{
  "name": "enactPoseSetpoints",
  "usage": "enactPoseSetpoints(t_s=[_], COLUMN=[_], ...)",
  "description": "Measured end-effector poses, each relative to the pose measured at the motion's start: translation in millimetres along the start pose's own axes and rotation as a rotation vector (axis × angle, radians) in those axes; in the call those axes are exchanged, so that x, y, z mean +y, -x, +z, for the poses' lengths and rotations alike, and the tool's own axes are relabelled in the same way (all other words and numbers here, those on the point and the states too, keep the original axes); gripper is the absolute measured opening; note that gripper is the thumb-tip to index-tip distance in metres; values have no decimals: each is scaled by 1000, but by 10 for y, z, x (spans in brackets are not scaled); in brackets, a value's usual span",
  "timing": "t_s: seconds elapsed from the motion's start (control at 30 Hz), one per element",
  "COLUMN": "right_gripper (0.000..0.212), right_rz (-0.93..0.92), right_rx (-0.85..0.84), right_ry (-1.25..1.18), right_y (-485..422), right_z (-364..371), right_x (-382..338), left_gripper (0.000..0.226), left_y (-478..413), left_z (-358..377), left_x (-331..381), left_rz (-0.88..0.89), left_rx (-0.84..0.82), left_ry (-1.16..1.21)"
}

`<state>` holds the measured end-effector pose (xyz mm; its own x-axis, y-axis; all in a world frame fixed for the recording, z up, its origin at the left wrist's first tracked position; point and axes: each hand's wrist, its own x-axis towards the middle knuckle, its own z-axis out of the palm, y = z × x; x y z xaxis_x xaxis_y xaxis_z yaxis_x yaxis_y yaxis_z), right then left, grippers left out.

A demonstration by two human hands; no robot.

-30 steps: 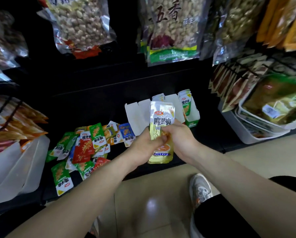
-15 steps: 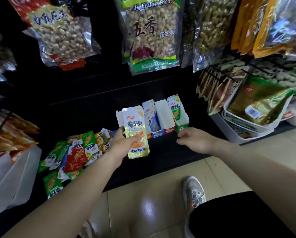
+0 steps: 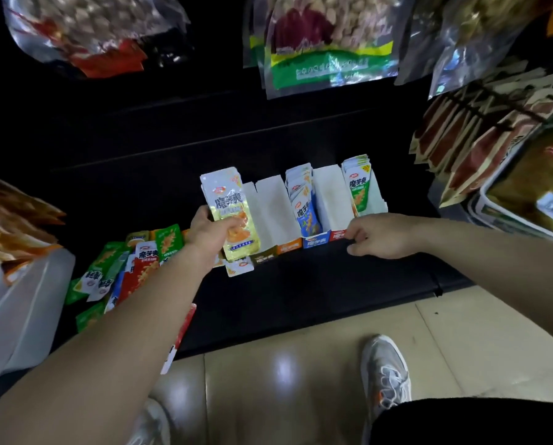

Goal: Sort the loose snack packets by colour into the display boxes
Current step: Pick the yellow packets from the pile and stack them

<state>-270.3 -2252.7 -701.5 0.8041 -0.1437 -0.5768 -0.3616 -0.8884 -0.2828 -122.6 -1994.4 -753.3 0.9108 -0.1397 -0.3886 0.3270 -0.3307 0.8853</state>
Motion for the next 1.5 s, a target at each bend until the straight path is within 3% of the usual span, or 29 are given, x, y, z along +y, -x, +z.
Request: enactPoseSetpoints(t_s=[0.2, 0.4, 0.57, 0.8, 0.97, 1.13, 1.4, 1.5], right_gripper=[55, 63, 50, 42, 45, 50, 54, 55], right_rz=[-121, -320, -256, -237, -243, -251, -265, -265], right_rx=[-48, 170, 110, 124, 115, 110, 88, 83], right_ry=[-25, -46, 54, 20, 4, 10, 20, 32], right_y=[-838, -1371, -1649, -1743, -1727, -1684, -1655, -1647], right_z=[450, 936, 1183, 1266, 1303, 1309, 1305, 1303], right_x=[-346, -836, -914, -832, -838, -833, -872, -896], left_gripper=[56, 32, 49, 44, 45, 55, 60, 74], left_y=[-640, -1043, -1276, -1396, -1439, -1387, -1351, -1308], left_z=[23, 166, 230, 336, 360, 262, 188, 164], left_x=[-180, -181, -268, -352, -368, -463, -492, -509], left_rz=[-86, 25, 136, 225, 253, 326, 323, 344], left_rx=[61, 15, -49, -13, 5, 68, 64, 62], left_ry=[-19, -53, -174, -256, -275, -539, -472, -432])
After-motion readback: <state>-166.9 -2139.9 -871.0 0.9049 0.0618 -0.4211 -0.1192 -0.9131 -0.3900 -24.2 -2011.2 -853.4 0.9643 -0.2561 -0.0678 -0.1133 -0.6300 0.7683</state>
